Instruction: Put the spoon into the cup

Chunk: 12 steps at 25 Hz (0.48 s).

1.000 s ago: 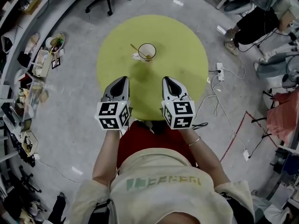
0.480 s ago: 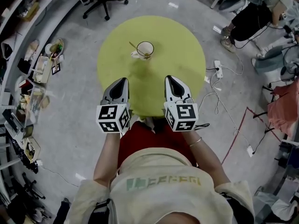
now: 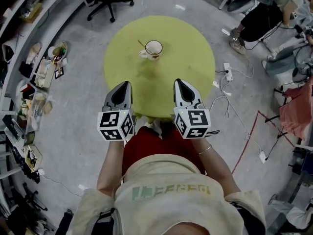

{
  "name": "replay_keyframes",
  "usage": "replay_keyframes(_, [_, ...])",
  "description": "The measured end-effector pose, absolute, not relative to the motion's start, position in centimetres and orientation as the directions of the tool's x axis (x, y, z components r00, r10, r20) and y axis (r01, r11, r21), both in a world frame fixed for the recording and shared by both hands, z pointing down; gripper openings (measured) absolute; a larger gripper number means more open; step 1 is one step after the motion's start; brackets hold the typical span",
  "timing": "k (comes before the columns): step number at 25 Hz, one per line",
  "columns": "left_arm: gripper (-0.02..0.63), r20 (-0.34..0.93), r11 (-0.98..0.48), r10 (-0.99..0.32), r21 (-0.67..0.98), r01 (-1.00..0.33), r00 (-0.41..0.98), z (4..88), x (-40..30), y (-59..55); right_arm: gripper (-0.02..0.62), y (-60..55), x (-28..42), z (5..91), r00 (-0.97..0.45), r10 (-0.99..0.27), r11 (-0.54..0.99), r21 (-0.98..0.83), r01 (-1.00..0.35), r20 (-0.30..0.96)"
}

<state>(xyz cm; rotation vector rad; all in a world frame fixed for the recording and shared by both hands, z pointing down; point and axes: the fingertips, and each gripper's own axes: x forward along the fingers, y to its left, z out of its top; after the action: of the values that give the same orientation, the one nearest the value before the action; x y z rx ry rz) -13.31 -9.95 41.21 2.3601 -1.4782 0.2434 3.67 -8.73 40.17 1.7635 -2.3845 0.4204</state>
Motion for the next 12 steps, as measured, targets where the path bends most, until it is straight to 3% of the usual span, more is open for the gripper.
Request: replay_keyframes(12, [0.025,0.288,-0.421,-0.837,0.203,-0.884,0.465,40.4,-14.9,-8.0,0.035,-6.6,1.8,39.0,-0.312,-0.919,0.280,-0.158,-0.947,0.241])
